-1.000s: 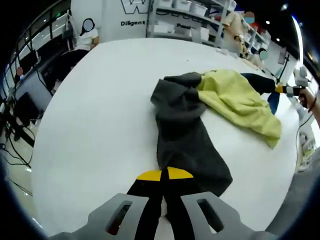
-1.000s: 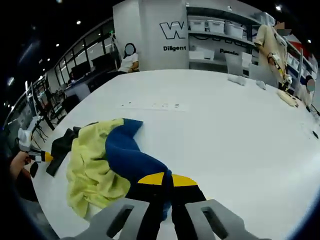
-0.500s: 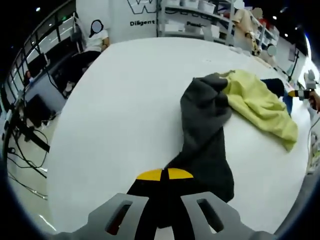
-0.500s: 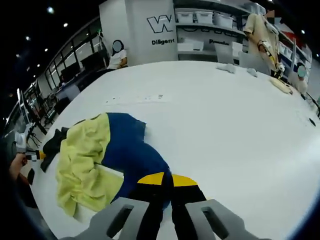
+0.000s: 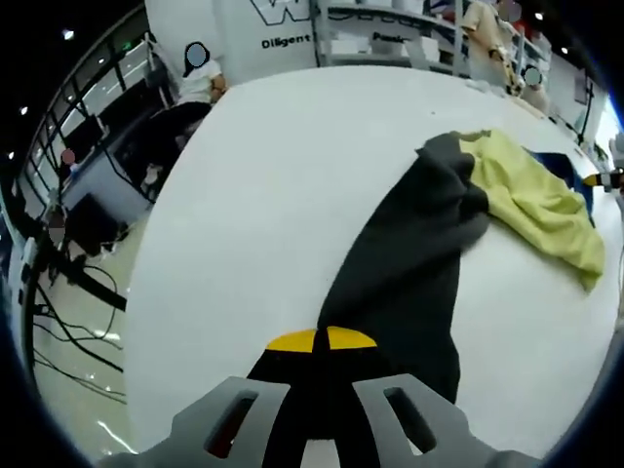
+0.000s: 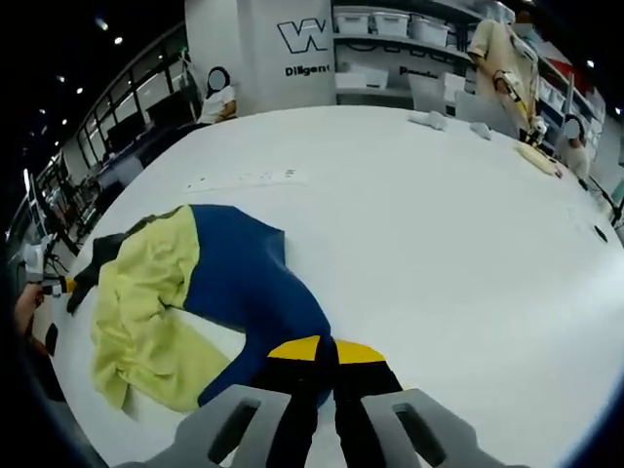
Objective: Fold the garment on the visible template until the final outline fits inside the template.
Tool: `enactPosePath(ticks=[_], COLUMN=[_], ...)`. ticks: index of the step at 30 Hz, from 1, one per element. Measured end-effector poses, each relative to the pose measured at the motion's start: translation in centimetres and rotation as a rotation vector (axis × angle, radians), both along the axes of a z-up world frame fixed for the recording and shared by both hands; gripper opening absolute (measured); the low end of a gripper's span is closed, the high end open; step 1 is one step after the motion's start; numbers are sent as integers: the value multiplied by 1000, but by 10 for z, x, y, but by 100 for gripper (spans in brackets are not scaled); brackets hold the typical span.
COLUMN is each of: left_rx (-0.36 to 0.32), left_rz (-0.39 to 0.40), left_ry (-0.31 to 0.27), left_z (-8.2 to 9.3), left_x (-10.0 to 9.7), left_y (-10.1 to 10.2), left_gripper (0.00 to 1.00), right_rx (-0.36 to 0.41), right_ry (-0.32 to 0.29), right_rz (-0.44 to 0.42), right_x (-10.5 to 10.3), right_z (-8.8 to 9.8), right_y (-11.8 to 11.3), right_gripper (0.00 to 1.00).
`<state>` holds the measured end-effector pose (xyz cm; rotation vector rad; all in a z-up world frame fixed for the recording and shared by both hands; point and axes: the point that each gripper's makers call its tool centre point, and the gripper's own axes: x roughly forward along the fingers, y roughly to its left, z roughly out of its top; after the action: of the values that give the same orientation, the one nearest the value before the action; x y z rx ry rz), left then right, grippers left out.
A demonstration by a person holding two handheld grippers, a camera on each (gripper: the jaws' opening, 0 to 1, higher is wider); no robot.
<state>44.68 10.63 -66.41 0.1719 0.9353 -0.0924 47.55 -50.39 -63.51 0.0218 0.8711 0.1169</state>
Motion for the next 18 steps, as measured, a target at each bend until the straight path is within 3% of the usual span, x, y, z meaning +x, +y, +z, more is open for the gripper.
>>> enactPosePath(ticks=[11,15,18], left_rx=[35,64,41], left_rz=[18,46,70], left_ry=[-7,-8,-11], left_z=[-2,-3,-3], left_x=[13,15,17], left_y=[20,30,33], left_gripper=[0,0,0], right_rx=[-23,-107,-80], right_ry=[18,36,14], right_rz=[-19,-10,-7], right_x=[-3,-6,-6], right_z=[-3,-3,1], right_y=[-11,-24,-24], right_gripper=[0,0,0])
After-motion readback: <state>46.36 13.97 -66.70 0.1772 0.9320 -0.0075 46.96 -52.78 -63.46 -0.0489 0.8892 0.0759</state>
